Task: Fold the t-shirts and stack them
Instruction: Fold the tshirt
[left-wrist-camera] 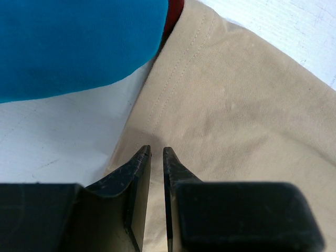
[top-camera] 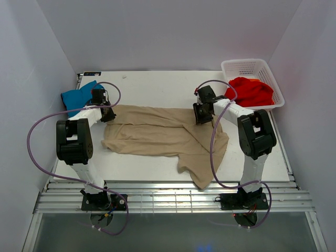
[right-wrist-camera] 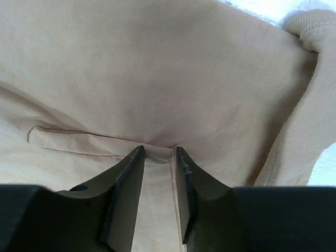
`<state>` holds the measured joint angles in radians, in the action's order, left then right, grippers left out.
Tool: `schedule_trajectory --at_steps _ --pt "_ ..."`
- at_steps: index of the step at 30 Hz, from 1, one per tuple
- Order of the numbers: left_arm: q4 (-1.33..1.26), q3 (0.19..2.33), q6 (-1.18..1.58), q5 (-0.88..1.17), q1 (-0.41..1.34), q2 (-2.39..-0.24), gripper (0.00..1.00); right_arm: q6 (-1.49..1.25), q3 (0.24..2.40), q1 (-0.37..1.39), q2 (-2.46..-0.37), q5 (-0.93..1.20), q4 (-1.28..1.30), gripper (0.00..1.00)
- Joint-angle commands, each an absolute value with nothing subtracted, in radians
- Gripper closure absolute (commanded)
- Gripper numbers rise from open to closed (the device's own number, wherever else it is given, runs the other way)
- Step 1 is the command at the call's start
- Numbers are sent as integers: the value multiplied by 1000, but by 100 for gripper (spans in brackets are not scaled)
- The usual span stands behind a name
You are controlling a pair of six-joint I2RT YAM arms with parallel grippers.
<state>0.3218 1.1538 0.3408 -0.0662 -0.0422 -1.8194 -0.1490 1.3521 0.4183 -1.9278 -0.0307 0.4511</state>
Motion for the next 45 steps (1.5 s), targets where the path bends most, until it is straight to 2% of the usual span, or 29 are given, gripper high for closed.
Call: schedule_trajectory --at_steps 1,4,7,9,13,20,26,37,43,45 --pt "322 1150 333 -58 -40 -1766 73 -141 1374 413 -1953 -25 442 65" --pt "322 1155 330 -58 -40 -1767 73 -138 1367 413 -1960 -9 439 73" --pt "322 1158 328 -60 -40 -1770 73 -137 1362 414 -1963 -11 439 74" --pt "322 1161 327 -57 -40 -1772 73 -137 1359 414 -1960 -9 439 81" --pt "324 1164 328 -55 -40 -1778 74 -138 1355 413 -1925 44 445 88" --pt "319 1167 336 -48 -38 -1796 74 -127 1336 437 -1768 103 520 90" --pt "311 1170 339 -40 -38 -1815 74 -147 1217 471 -1655 152 543 91" --pt "313 1181 336 -37 -38 -1830 74 -201 1019 586 -1598 250 517 91" --pt "311 1183 341 -28 -40 -1833 74 -232 999 620 -1614 324 445 91" --pt "311 1183 342 -25 -38 -1835 74 -239 1009 629 -1624 339 434 84"
